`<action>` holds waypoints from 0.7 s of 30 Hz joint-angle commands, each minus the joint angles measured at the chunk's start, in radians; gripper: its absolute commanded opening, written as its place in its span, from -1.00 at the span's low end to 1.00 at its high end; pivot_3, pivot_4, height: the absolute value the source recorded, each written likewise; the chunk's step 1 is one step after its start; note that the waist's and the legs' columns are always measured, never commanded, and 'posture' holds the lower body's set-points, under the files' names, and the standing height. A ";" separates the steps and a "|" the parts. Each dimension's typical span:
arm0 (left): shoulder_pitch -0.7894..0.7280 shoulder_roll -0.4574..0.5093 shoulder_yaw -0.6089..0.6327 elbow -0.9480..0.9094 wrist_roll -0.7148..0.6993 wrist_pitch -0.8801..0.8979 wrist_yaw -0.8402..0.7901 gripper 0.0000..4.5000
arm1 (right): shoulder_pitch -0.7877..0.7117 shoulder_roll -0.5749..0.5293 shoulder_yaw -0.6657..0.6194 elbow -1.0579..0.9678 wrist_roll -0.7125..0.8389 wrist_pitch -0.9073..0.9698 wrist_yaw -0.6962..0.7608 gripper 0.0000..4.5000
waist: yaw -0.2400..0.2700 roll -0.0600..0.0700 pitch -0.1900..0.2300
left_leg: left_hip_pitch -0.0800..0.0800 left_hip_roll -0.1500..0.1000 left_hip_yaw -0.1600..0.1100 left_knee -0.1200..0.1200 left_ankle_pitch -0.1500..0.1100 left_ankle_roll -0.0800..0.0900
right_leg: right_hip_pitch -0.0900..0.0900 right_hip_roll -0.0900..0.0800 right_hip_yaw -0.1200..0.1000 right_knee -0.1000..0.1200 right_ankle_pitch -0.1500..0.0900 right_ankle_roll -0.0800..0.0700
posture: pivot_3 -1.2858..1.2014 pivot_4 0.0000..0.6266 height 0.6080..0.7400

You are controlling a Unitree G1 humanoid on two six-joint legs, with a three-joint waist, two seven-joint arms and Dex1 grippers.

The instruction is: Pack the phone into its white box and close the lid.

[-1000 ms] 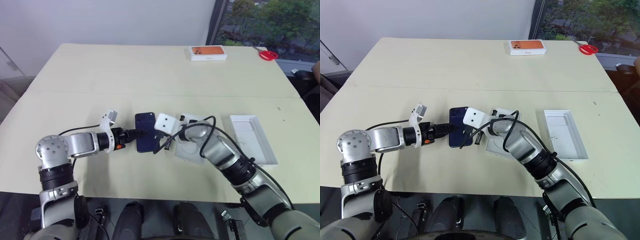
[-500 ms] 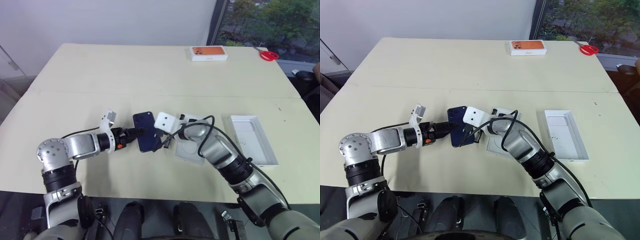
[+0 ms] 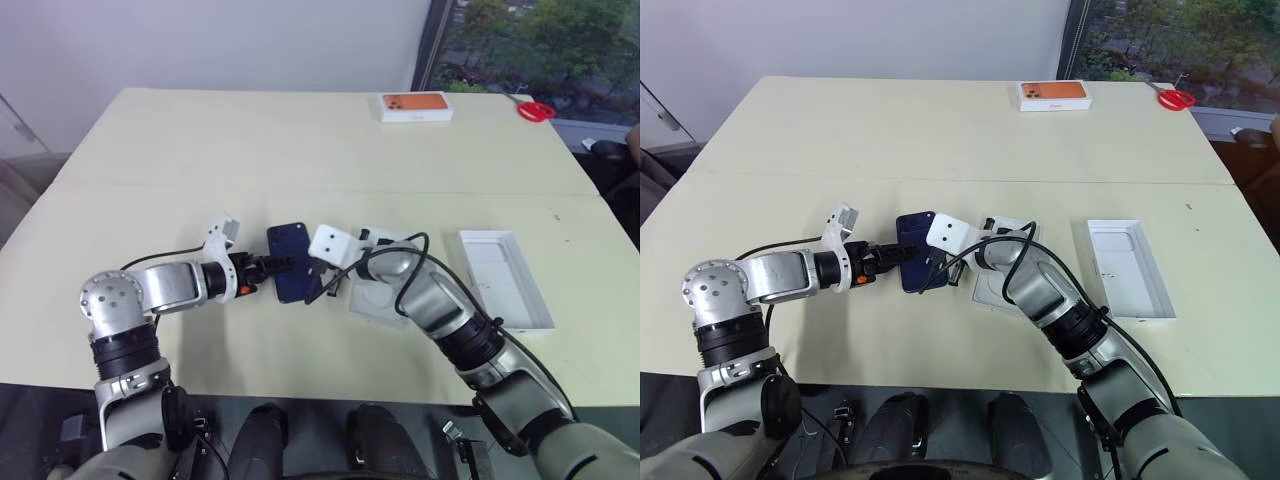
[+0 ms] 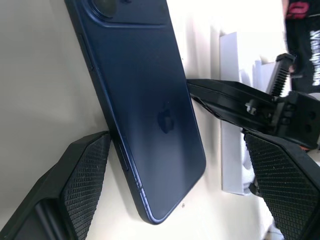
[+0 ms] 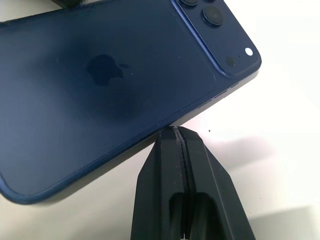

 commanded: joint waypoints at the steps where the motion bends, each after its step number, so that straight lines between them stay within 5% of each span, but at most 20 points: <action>1: 0.013 0.029 -0.041 -0.045 0.010 0.008 0.069 1.00 | 0.018 0.023 0.031 -0.028 0.014 -0.015 0.028 -1.00 | -0.002 0.000 0.000 | 0.000 0.000 0.000 0.000 0.000 0.000 | 0.000 0.000 0.000 0.000 0.000 0.000 | 0.03 -0.52 0.86; 21: 0.014 0.029 0.001 -0.049 -0.051 0.008 0.289 1.00 | 0.026 0.016 0.048 -0.047 0.010 -0.047 0.068 -1.00 | -0.027 -0.001 0.000 | 0.008 0.001 0.000 -0.013 0.004 -0.007 | 0.002 0.002 0.001 -0.003 0.000 0.000 | 0.03 -0.52 0.86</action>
